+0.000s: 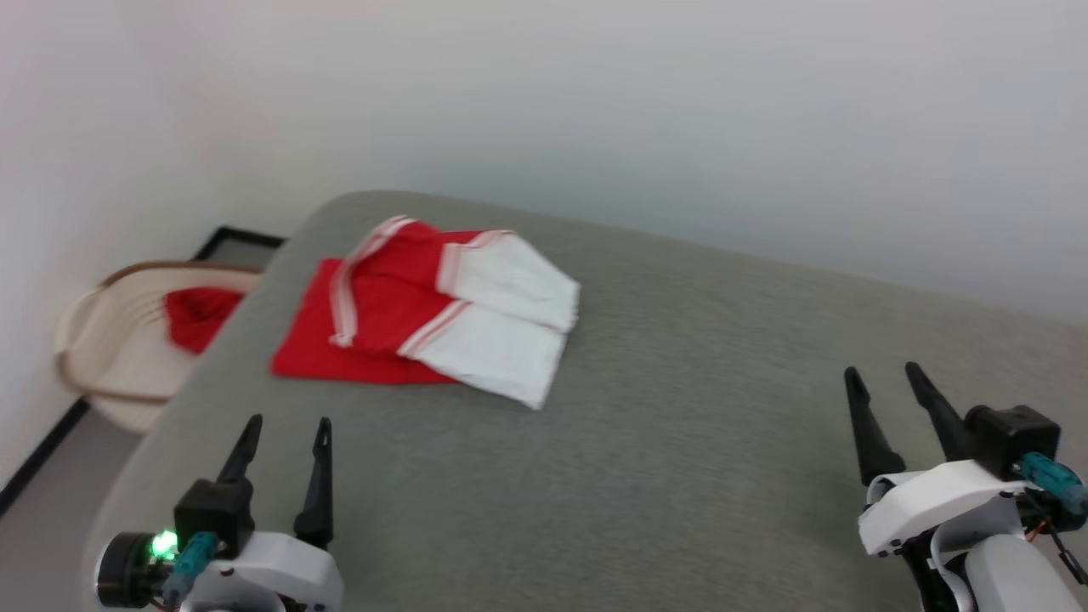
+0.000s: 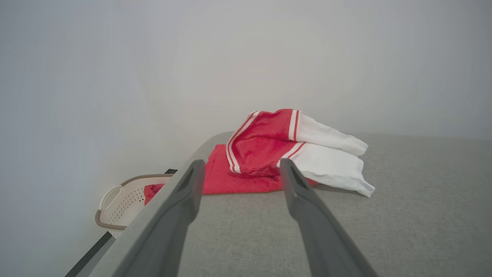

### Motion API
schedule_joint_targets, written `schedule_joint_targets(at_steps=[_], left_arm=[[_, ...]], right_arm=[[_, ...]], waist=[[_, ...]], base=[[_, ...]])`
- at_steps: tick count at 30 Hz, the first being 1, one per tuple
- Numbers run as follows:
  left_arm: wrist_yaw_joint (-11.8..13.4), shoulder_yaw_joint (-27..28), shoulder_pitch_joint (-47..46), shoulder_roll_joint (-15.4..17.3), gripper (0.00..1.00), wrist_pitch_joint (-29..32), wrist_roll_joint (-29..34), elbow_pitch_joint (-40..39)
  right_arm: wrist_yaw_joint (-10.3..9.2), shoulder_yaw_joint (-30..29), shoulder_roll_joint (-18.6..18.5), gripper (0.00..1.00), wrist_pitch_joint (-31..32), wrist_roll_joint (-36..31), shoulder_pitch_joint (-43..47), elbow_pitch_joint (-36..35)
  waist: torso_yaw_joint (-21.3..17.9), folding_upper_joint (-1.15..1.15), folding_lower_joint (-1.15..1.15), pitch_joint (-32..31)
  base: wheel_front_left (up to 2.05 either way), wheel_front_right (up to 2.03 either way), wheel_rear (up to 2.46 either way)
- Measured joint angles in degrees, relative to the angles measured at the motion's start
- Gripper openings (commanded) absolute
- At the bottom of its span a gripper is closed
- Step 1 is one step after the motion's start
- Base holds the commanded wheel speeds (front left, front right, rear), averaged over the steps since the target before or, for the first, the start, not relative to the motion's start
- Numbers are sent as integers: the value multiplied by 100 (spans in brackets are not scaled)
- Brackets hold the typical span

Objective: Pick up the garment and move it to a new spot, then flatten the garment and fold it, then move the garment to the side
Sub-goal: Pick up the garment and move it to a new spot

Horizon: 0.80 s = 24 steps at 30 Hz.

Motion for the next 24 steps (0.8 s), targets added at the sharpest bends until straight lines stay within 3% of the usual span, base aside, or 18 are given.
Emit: schedule_joint_targets(at_steps=[11,18,24], left_arm=[[358,550,554,-82,100,1,-277,-564],[474,875,895,-214,100,0,-377,-1037],[444,918,1009,-265,100,0,-377,-1176]], right_arm=[[0,1113,158,100,27,250,-659,244],[1,1793,148,100,15,584,-1129,577],[1,2000,93,100,-8,766,-1298,758]], waist=[[1045,0,0,48],[1256,0,0,269],[1287,0,0,315]], base=[[0,0,0],[0,0,0],[-1,-1,-1]])
